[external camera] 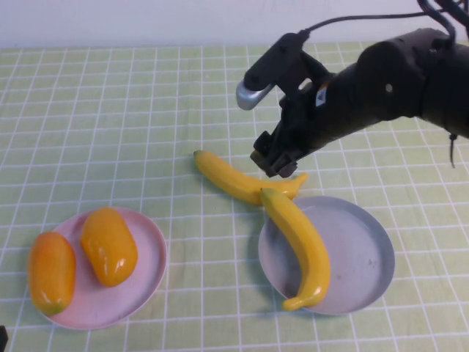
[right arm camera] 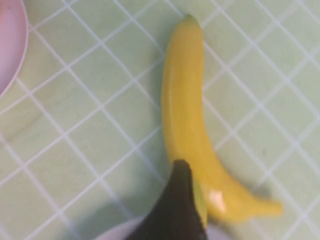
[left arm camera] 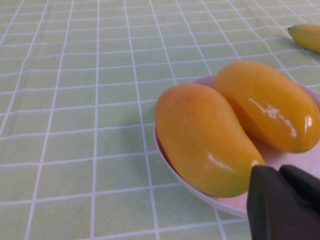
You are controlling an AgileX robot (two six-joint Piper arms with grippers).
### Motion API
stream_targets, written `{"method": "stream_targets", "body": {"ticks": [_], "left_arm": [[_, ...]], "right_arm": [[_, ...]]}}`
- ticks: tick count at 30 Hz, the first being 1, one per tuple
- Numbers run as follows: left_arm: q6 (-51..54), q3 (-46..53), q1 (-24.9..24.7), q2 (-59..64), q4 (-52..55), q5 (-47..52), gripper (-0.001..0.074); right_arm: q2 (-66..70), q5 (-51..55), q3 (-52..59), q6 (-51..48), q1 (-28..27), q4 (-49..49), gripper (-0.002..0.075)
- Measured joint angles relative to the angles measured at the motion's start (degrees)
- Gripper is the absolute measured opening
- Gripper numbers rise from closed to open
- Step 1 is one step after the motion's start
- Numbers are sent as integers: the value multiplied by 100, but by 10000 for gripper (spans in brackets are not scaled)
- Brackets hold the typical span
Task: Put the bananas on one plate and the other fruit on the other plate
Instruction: Put another type of fruit in the right plate
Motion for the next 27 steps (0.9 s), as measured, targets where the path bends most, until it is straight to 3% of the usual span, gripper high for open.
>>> {"method": "stream_targets", "body": {"ticks": [7, 16, 27], "left_arm": [[0, 0, 0, 0, 0, 0, -3], [0, 0, 0, 0, 0, 0, -3], [0, 0, 0, 0, 0, 0, -3]], "right_arm": [[1215, 139, -1065, -1439, 0, 464, 570], [2502, 1056, -2314, -1803, 0, 619, 568], [3201, 1141, -2940, -1858, 0, 609, 526]]}}
